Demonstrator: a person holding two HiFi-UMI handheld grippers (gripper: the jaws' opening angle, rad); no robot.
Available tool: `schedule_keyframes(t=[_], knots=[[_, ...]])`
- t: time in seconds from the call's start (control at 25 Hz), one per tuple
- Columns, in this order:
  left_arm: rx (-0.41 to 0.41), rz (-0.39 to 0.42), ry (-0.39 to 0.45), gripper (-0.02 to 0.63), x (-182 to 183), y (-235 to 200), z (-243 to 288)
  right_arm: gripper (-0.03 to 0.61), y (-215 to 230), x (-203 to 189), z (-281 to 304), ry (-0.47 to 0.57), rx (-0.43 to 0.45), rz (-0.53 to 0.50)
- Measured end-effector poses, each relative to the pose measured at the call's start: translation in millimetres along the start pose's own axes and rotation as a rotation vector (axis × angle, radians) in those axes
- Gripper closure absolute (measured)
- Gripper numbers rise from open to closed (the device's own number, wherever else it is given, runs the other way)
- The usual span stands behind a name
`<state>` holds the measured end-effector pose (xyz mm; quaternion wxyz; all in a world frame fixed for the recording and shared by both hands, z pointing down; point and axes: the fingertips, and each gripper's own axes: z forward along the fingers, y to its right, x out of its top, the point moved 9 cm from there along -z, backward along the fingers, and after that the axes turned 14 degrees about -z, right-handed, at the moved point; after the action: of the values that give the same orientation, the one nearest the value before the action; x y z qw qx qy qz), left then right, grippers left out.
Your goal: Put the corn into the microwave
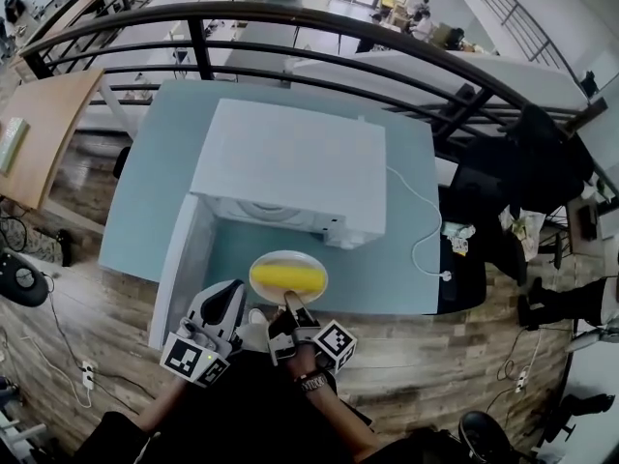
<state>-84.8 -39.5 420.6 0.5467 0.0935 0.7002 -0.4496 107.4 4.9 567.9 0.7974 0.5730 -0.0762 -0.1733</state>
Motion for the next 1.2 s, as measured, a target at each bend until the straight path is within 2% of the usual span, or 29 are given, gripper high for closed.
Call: schedule_keyframes(t=[0.68, 1.2], knots=[[0.043, -0.003, 0.03, 0.611, 4, -16, 18, 0.554, 7, 4, 58, -0.039, -0.018, 0.016], [0.042, -0.018, 0.038, 0.611, 14, -28, 41, 0.554, 11, 19, 119, 0.005, -0.007, 0.043]])
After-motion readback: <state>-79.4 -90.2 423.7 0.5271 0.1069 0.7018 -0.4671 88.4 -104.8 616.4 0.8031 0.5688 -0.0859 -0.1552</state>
